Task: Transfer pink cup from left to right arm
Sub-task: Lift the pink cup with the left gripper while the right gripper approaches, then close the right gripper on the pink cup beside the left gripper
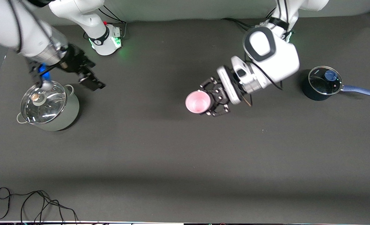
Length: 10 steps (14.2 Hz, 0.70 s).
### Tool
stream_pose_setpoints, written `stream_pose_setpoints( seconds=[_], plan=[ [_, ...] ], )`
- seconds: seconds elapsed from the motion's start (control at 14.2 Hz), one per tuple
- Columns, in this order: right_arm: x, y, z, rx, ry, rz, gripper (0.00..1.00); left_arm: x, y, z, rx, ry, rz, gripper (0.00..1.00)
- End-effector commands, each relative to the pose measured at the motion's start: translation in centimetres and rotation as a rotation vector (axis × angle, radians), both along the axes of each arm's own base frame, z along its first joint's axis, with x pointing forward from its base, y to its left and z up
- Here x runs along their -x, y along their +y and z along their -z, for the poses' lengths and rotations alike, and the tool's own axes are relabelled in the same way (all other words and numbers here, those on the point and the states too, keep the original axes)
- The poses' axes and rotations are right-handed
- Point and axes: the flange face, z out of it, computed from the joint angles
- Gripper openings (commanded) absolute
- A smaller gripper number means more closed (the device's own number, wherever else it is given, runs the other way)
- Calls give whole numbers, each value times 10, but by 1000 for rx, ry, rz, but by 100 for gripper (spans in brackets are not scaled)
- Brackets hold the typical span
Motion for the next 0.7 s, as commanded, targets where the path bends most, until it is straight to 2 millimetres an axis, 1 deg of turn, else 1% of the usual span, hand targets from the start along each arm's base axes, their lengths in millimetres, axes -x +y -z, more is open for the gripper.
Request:
stream_pose_setpoints(
  seconds=[0.0,0.14,0.21,0.35,0.49,0.63],
  plan=[
    [-12,44,-9,-32,22,63,100,33,-20,-15,-7,-31,-3,46],
    [-10,87,-7,-31,19,61,100,47,-36,-20,-16,-52,-1,46],
    [-15,100,-5,-34,17,78,100,53,-43,-22,-21,-65,-4,46],
    [-12,132,-4,-38,9,73,100,62,-51,-23,-24,-72,-7,46],
    [-8,148,-4,-47,0,66,100,62,-52,-22,-19,-65,-10,46],
    [-2,159,-6,-63,-19,49,100,62,-52,-22,-18,-64,-11,46]
  ],
)
